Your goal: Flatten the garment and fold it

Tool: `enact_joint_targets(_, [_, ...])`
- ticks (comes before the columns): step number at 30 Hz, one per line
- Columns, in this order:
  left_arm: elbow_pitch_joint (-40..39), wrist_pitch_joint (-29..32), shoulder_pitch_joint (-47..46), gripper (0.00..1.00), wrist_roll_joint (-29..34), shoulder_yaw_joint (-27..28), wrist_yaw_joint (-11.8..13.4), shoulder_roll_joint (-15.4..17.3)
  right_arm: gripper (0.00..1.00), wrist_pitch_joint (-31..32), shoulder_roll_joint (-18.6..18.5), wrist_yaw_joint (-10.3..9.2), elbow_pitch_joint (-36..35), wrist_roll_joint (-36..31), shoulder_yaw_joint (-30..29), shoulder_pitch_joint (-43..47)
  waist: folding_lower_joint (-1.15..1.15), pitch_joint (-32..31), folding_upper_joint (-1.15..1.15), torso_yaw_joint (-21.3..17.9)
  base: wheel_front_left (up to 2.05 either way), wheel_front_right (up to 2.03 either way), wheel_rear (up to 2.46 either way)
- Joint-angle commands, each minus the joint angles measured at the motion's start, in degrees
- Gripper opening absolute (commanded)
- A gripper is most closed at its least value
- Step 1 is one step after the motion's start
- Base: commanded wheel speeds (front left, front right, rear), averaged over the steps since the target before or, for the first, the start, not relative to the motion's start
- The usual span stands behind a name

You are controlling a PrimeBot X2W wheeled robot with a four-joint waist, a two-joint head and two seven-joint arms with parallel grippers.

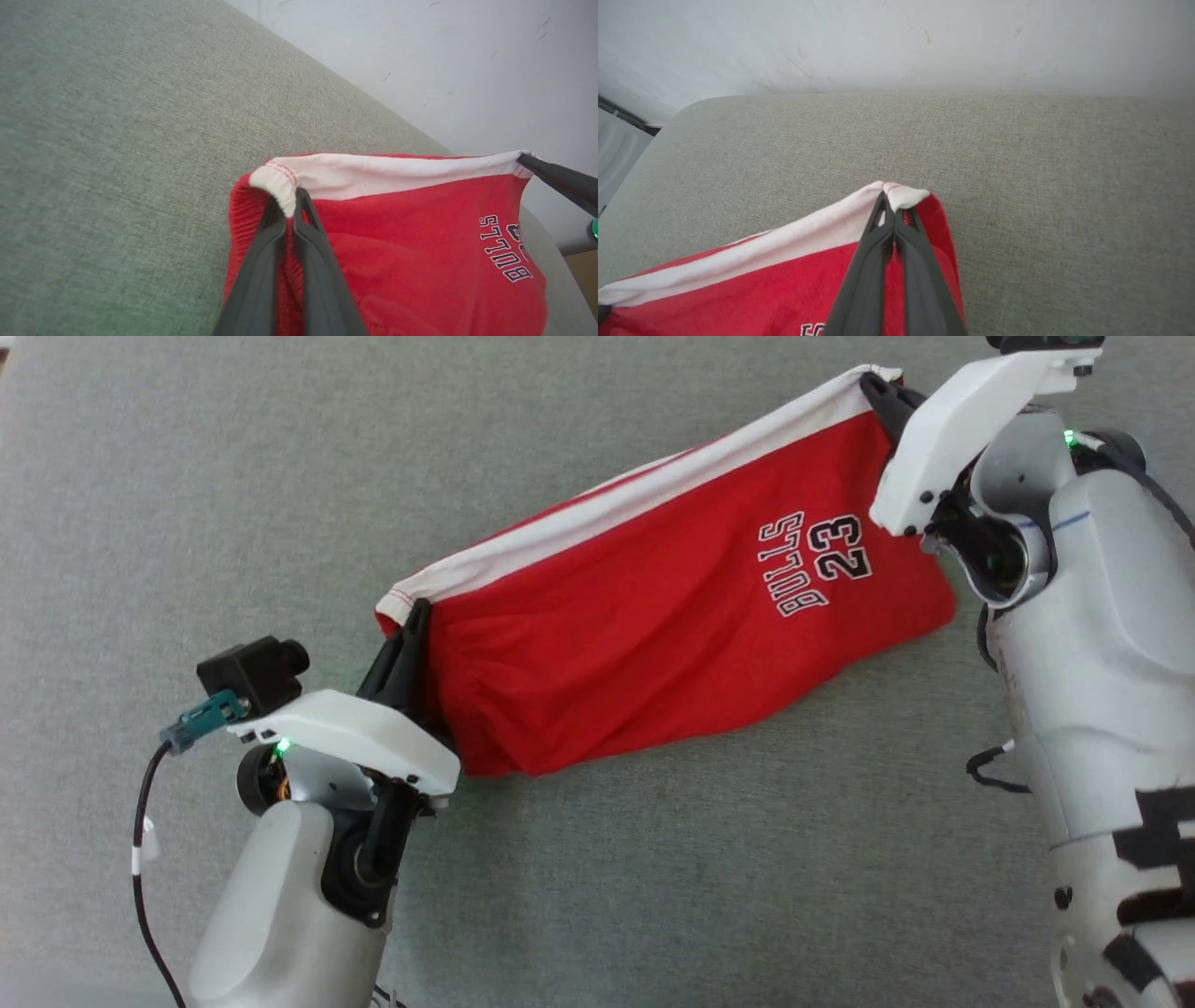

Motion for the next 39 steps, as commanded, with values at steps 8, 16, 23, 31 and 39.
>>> enact_joint_targets(8, [2.97, -1.11, -2.07, 0.38, -0.73, -0.52, -1.55, -1.05, 1.00, -1.80, 0.04, -0.05, 9.72, -1.15, -0.02, -4.36, -0.01, 1.99, -0.01, 1.84, 0.00, 0.00, 0.00])
enact_joint_targets(16, [4.27, -2.09, -2.20, 1.00, -1.02, 0.54, -0.68, -0.53, 1.00, -3.94, 0.05, -0.05, 15.36, 1.30, -0.96, -6.40, -0.01, 0.01, -0.01, 1.41, 0.00, 0.00, 0.00])
enact_joint_targets(23, [1.67, -4.00, 0.12, 1.00, 1.15, 1.60, 1.38, 2.09, 1.00, -4.69, -0.58, -0.05, 17.38, 0.23, -1.39, -6.57, -0.01, -4.71, -0.01, 0.81, 0.00, 0.00, 0.00])
enact_joint_targets(31, [-4.89, -13.08, 6.85, 1.00, 16.22, -2.07, 7.43, 7.12, 1.00, -2.81, -3.16, -0.05, 16.78, -8.95, 7.87, 0.43, -0.01, -9.28, -0.01, 0.09, 0.00, 0.00, 0.00])
enact_joint_targets(39, [-11.13, -14.66, 12.66, 1.00, 22.50, -2.31, 8.85, 4.17, 1.00, 3.23, -3.49, -0.05, 16.10, -13.40, 11.03, 4.46, -0.01, -8.37, -0.01, 1.72, 0.00, 0.00, 0.00])
